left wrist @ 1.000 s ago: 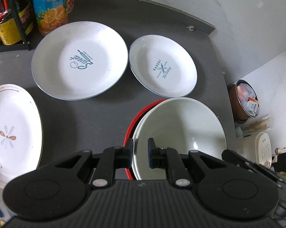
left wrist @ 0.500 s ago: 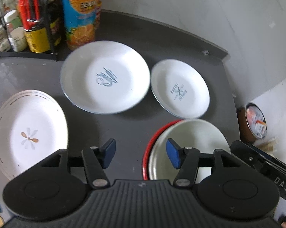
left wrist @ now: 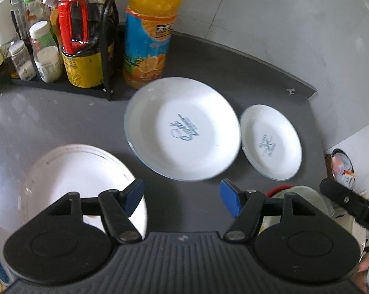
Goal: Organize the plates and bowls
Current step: 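Move both grippers toward the white 'Sweet' plate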
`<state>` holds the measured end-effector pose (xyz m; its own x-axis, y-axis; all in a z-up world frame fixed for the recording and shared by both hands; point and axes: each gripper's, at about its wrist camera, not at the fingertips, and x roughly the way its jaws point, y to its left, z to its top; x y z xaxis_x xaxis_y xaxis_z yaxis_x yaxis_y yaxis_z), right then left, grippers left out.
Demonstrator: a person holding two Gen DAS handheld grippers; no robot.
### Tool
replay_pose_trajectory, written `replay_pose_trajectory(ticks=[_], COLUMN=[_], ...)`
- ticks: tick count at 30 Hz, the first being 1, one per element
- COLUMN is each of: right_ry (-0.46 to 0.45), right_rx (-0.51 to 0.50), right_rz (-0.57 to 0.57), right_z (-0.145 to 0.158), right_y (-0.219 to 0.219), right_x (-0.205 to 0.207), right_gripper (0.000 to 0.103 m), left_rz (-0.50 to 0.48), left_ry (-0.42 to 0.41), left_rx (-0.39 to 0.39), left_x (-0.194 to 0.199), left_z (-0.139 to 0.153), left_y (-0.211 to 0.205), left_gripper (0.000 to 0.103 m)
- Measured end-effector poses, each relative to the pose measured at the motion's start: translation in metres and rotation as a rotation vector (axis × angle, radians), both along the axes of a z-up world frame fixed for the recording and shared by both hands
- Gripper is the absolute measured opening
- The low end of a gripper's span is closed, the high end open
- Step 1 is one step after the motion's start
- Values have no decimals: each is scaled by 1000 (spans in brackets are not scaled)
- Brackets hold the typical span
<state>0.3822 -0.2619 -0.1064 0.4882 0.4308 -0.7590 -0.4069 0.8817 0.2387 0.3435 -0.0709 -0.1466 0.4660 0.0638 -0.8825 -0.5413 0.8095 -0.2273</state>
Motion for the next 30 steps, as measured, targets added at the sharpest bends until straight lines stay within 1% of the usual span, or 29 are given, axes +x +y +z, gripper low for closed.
replay_pose_trajectory(ticks=[6, 10, 14, 20, 23, 25, 26, 28, 30], right_ry=[20, 43, 59, 71, 110, 136, 146, 164, 174], right_rx=[-20, -22, -27, -36, -37, -50, -55, -46, -50], right_rz=[-35, -64, -102, -126, -149, -176, -183, -185, -192], right_z=[-4, -12, -18, -27, -38, -45, -48, -54, -59], right_y=[37, 56, 70, 92, 100, 105, 107, 111, 115], right_x=[-3, -2, -1, 3, 8, 11, 12, 14, 16], right_gripper=[87, 87, 87, 86, 80, 69, 66, 58, 54], left_rz=[-33, -63, -92, -106, -116, -129, -136, -138, -136], left_ry=[12, 21, 24, 23, 11, 1, -4, -10, -13], left_rx=[-1, -20, -14, -36, -35, -32, -33, -40, -47], left_x=[-2, 2, 8, 19, 25, 29, 31, 34, 36], left_z=[-7, -14, -22, -36, -42, -46, -47, -53, -58], left_y=[42, 66, 84, 107, 114, 118, 119, 122, 124], left_gripper=[68, 68, 68, 68, 68, 67, 67, 64, 61])
